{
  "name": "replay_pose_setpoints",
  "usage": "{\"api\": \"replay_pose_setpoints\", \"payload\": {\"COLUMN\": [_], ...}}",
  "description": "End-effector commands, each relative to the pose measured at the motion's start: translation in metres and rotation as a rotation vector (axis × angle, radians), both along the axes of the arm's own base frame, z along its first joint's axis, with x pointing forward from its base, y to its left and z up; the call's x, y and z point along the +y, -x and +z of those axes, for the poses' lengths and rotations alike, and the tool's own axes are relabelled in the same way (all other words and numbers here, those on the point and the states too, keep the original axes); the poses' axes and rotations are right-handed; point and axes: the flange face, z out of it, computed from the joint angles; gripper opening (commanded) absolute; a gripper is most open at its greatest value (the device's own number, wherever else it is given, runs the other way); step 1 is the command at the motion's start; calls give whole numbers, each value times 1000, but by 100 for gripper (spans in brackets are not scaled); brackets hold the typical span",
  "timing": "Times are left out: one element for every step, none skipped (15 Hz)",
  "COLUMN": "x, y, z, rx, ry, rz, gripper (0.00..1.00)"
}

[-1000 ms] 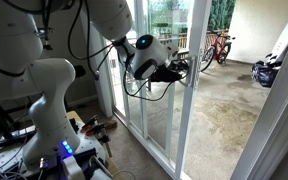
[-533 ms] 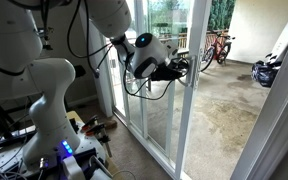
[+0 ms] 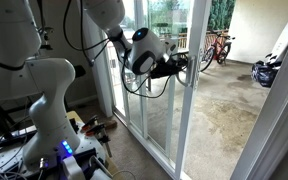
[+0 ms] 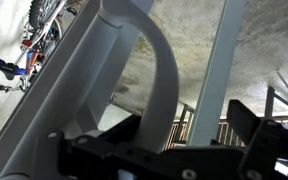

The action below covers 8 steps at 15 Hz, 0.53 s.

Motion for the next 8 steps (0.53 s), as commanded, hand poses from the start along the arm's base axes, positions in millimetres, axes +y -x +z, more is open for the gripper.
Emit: {"api": "replay_pose_setpoints", "payload": {"x": [58, 59, 58, 59, 61, 64, 66, 69], "y": [-24, -27, -32, -35, -36, -35, -34, -32], "z": [29, 32, 40, 43, 43, 41, 38, 36], "rx": [-52, -60, -78, -83, -82, -76, -66, -58], "ry": [98, 96, 80, 68, 59, 63, 71, 80], "rz": [101, 98, 85, 78, 75, 77, 83, 86], "gripper": [100, 100, 100, 100, 100, 100, 100, 100]}}
